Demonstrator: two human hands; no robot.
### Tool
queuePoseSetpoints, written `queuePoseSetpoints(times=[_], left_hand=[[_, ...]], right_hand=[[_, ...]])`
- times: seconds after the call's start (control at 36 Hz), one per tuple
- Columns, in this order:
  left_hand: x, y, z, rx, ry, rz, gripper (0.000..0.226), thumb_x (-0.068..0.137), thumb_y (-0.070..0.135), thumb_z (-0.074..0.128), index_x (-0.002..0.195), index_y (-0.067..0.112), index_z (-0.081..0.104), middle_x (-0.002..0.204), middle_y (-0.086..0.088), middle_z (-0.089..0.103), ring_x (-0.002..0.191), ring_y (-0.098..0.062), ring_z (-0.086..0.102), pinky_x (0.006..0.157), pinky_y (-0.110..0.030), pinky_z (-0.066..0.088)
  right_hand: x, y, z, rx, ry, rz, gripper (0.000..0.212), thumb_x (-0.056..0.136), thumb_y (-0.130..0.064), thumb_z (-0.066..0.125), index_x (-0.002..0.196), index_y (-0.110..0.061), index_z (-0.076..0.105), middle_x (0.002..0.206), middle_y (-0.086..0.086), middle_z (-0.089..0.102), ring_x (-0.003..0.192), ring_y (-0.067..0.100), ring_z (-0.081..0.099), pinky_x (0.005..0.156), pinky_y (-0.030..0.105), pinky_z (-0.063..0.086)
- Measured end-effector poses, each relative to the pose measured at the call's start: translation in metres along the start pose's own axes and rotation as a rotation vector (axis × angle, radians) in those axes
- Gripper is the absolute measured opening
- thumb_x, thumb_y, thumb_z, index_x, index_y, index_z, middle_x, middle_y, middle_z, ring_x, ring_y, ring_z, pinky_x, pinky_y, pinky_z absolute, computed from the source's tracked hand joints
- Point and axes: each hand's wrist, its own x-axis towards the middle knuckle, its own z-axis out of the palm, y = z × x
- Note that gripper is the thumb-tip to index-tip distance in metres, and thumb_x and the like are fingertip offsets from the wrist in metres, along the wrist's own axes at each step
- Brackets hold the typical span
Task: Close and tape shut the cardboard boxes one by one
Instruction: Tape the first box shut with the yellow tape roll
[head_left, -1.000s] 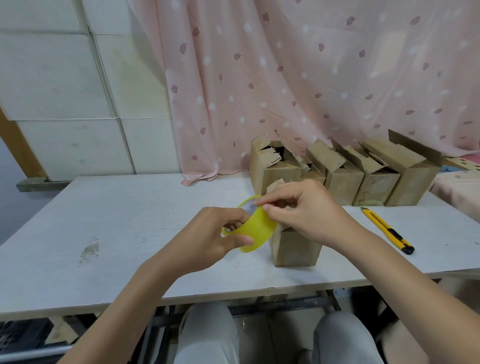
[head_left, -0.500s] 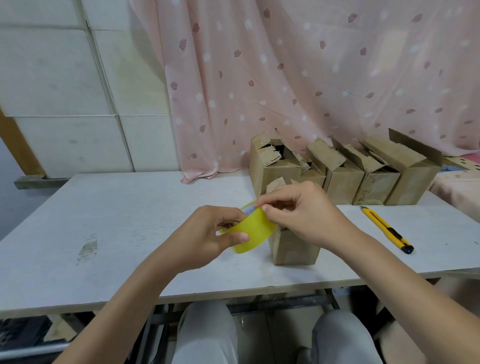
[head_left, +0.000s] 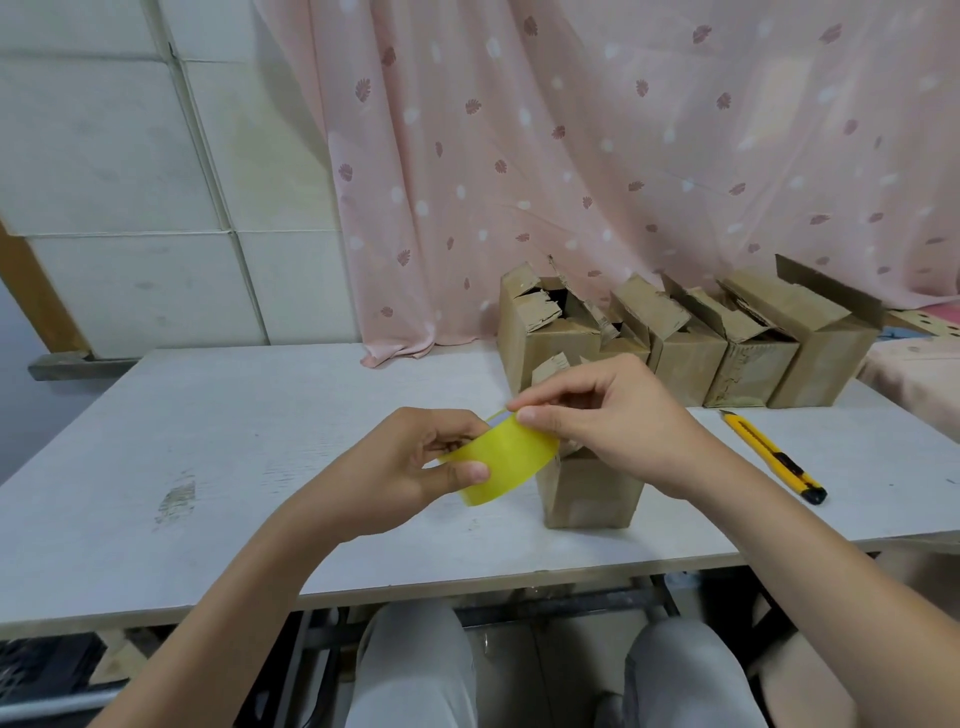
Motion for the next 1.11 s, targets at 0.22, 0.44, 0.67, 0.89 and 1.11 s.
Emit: queuePoseSetpoints(times=[0.22,0.44,0.67,0.89,1.11], left_hand=[[-0.0007,0.0035,-0.0017,-0.069,-0.004,-0.038,0.006,0.093,0.012,0.066,0.098,0.010,0.070,0.087,0.005,0.067,0.082,-0.006,0.060,0.077,-0.013,0.044],[0.0000,0.0039,-0.0008,-0.092,-0.017,-0.051,0.009,0.092,0.013,0.066,0.099,0.010,0.070,0.088,0.005,0.068,0.083,-0.006,0.061,0.077,-0.013,0.044],[0.0008,0.0042,0.0027,-0.064,-0.013,-0.032,0.005,0.092,0.009,0.067,0.096,0.010,0.070,0.085,0.007,0.067,0.080,-0.004,0.060,0.076,-0.010,0.042],[0.0009,0.0024,0.0054,-0.087,-0.008,-0.015,0.006,0.093,0.006,0.066,0.096,0.009,0.070,0.084,0.004,0.067,0.079,-0.004,0.059,0.075,-0.012,0.043],[0.0003,-0.0021,-0.0017,-0.087,-0.027,-0.009,0.011,0.093,0.017,0.065,0.100,0.009,0.071,0.088,0.002,0.068,0.083,-0.007,0.060,0.077,-0.013,0.044]], right_hand=[[0.0001,-0.0086,-0.0057,0.034,-0.084,0.000,0.011,0.089,-0.009,0.074,0.094,-0.015,0.081,0.085,0.003,0.076,0.074,0.005,0.065,0.069,0.019,0.051],[-0.0015,-0.0036,-0.0058,-0.014,-0.087,-0.013,0.017,0.088,-0.005,0.074,0.095,-0.020,0.081,0.074,-0.005,0.062,0.071,0.009,0.057,0.074,0.030,0.053],[-0.0011,-0.0048,-0.0043,-0.040,-0.102,-0.012,0.019,0.087,0.000,0.069,0.090,-0.016,0.079,0.072,0.002,0.059,0.069,0.014,0.054,0.068,0.037,0.051],[0.0016,-0.0033,-0.0042,-0.082,-0.113,-0.028,0.024,0.085,0.003,0.066,0.085,-0.019,0.077,0.070,0.001,0.057,0.066,0.014,0.051,0.064,0.034,0.047],[-0.0016,-0.0028,-0.0051,-0.061,-0.088,-0.042,0.016,0.090,-0.008,0.070,0.090,-0.022,0.080,0.073,0.010,0.058,0.070,0.015,0.055,0.071,0.045,0.056]])
